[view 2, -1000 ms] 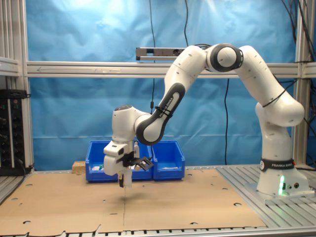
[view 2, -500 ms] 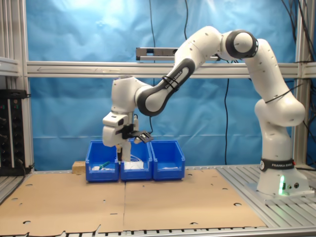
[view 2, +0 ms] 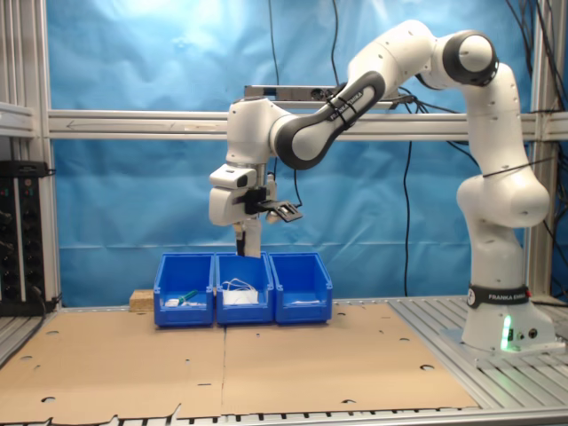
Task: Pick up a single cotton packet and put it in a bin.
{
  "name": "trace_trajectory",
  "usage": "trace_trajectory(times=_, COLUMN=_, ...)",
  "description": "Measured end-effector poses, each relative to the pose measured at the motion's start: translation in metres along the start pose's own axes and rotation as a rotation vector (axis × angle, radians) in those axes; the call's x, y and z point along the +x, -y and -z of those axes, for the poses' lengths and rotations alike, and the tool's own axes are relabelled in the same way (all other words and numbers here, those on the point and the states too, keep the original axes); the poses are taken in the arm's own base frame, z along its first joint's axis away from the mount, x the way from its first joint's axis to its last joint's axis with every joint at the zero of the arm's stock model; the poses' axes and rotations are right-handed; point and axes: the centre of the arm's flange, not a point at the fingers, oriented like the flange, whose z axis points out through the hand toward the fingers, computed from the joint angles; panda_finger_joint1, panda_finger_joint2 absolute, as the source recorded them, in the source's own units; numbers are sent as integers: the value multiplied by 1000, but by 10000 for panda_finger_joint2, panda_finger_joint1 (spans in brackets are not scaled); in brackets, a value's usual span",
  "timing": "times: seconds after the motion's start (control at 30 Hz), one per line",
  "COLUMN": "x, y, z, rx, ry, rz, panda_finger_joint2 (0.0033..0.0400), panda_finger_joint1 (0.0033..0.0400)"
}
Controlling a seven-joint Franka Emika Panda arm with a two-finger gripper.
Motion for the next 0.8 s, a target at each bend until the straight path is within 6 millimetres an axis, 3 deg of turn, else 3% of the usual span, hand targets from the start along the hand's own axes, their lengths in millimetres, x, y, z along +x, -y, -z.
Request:
trace_trajectory(times=0.27, x=-4, y=43, z=2, rx=51, ry=-2, rz=-102, panda_finger_joint2=60, panda_finger_joint1=60)
trace_trajectory(times=0.4, x=-18, y=65, z=0, rx=76, ry=14, rz=-169, panda_finger_joint2=60, panda_finger_joint1=60)
trace_trajectory(times=0.6, x=-52, y=83, z=-2, rx=90, ry=32, rz=-275, panda_finger_joint2=60, panda_finger_joint1=60)
trace_trajectory(times=0.8, x=-101, y=100, z=-6, rx=102, ry=38, rz=-409, panda_finger_joint2=60, panda_finger_joint1=60)
